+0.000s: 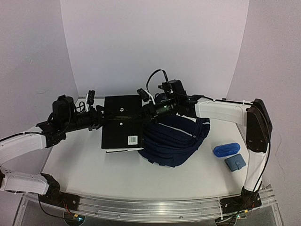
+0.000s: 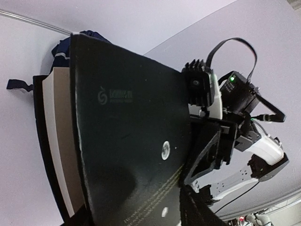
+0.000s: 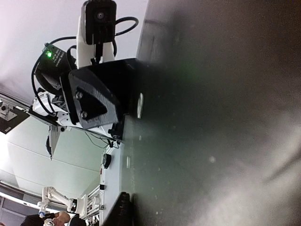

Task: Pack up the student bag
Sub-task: Pick up the book from the center of the board.

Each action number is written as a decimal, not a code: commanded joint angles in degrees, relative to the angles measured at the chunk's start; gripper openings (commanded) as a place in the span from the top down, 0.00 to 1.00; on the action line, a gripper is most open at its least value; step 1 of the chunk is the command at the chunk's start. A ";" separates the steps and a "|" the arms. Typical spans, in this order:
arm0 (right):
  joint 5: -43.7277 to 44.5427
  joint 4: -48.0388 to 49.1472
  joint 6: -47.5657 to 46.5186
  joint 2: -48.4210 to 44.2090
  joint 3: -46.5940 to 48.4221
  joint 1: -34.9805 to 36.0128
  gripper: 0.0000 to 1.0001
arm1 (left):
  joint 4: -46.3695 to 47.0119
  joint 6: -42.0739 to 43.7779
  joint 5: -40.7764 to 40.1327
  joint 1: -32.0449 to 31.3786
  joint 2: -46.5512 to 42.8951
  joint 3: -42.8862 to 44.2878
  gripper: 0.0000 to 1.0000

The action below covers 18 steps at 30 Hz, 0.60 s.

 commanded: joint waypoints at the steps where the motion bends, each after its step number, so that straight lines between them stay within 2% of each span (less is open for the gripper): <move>1: -0.49 2.64 0.41 -4.07 2.33 -2.42 0.95 | -12.23 5.12 -8.04 0.11 -4.40 8.64 0.34; 3: 0.08 2.03 -0.13 -4.40 2.66 -3.30 0.95 | -17.00 5.57 -11.66 0.19 -5.55 10.24 0.26; 5: 1.92 -3.87 -4.58 -4.59 4.46 -4.30 0.96 | -22.92 6.39 -15.38 0.21 -6.21 12.81 0.18; 9: 13.89 -18.84 -22.01 -6.17 8.29 -4.10 0.99 | -30.93 6.06 -16.01 0.19 -4.03 17.60 0.12; 13: 27.91 -24.25 -32.28 -9.02 8.97 -3.54 1.00 | -27.90 3.20 -10.07 0.16 -3.80 16.89 0.01; 18: 39.68 -25.24 -42.90 -13.31 9.55 -0.97 1.00 | -21.15 -3.19 -5.08 0.18 -4.55 16.56 0.00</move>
